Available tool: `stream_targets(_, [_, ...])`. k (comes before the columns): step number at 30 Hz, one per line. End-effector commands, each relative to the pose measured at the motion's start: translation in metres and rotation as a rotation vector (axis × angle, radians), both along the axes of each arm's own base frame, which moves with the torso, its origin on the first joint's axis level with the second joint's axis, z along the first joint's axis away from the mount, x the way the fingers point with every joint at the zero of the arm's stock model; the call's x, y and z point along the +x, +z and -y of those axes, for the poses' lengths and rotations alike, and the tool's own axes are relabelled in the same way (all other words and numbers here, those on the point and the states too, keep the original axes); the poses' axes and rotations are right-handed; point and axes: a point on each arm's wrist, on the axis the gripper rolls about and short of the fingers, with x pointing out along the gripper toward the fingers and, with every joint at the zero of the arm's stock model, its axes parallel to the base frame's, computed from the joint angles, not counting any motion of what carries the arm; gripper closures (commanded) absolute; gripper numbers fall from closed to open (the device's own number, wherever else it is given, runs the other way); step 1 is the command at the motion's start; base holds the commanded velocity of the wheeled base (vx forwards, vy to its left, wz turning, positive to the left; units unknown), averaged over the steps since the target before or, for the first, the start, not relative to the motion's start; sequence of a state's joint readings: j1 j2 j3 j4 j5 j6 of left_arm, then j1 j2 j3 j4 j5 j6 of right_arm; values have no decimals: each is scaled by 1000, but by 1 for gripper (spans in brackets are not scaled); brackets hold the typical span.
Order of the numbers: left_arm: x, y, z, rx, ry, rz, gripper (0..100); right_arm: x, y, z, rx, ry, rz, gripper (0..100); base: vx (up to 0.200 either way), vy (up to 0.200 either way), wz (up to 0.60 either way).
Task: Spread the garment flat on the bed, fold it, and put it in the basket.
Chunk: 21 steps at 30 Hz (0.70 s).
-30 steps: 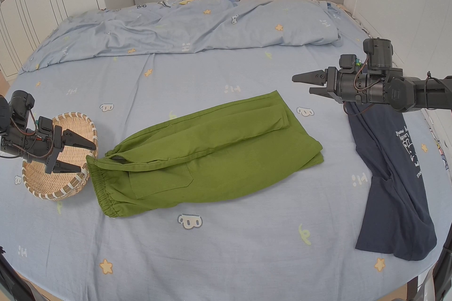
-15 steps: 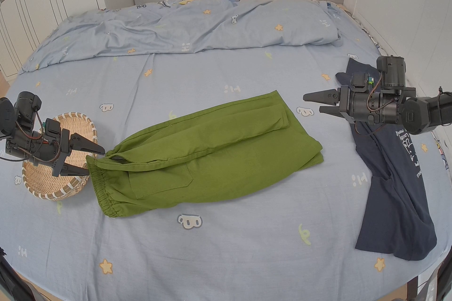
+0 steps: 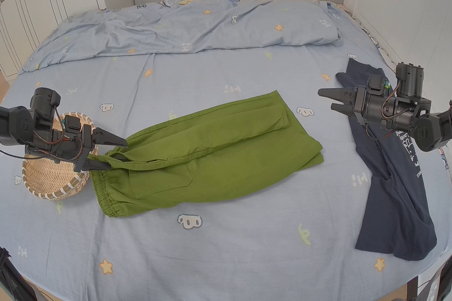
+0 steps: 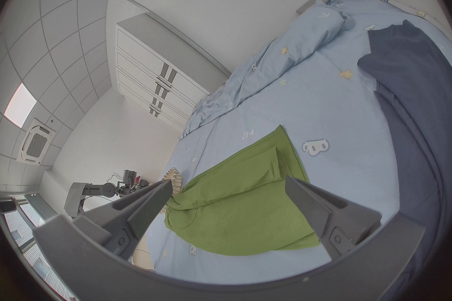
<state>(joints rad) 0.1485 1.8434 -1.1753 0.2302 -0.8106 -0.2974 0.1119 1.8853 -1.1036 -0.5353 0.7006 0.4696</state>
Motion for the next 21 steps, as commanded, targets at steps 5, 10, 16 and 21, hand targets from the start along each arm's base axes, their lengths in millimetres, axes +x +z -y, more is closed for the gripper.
stream_targets(5, [33,-27,12,-28,-6,-27,0,-2,4,6,2,-15,11,0,0,0,0])
stream_targets(10, [59,-33,8,-32,13,19,0,-2,4,8,2,-21,14,0,0,0,0])
stream_targets(16, [86,-26,3,-91,87,100,0,-2,5,9,3,-23,15,0,0,0,0])
stream_targets(21, [94,-21,4,-96,155,151,0,-1,5,9,3,-24,24,0,0,0,0])
